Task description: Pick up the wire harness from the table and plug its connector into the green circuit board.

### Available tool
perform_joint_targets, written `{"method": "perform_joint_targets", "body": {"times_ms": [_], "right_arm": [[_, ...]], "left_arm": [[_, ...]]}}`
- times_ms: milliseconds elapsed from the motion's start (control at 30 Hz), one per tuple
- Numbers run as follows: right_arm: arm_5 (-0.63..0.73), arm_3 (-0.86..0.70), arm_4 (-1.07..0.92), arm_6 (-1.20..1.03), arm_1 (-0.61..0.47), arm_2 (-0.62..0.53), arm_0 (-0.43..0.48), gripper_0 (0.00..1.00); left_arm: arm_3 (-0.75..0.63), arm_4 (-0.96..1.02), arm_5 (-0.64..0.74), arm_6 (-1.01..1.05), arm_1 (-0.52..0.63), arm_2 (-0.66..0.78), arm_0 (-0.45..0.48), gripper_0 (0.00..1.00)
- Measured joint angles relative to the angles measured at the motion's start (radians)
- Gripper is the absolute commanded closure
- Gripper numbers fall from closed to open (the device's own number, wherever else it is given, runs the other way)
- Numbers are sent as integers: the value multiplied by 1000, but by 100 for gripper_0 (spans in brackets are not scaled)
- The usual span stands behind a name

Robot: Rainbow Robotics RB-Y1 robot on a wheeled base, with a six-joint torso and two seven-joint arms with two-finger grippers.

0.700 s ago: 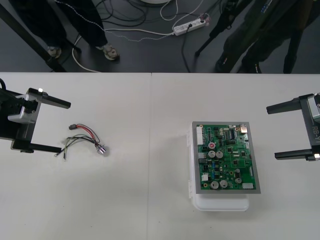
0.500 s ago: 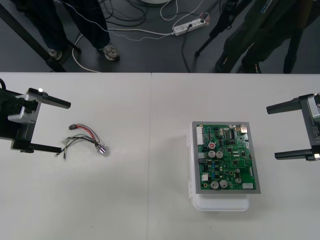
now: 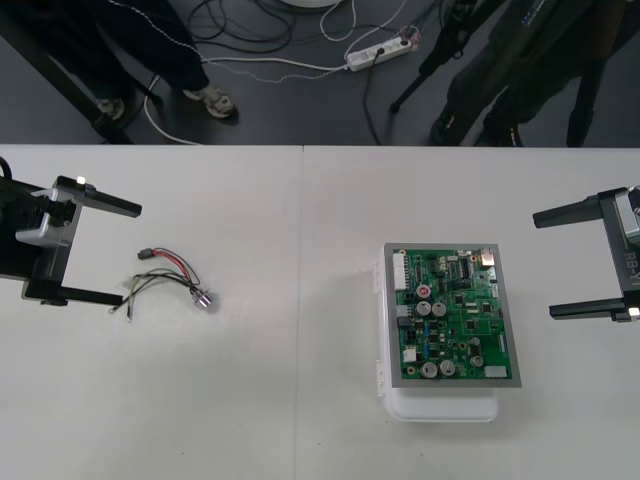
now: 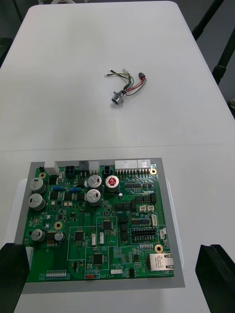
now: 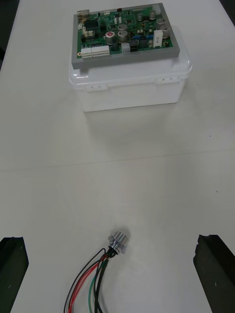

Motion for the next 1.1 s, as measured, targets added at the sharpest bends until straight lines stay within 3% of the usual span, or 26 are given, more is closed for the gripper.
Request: {"method": "perform_joint_targets", "body": {"times_ms": [1100], "right_arm": [[0, 0, 0, 0, 0, 0, 0, 0]], "left_arm": [[0, 0, 0, 0, 0, 0, 0, 0]]}}
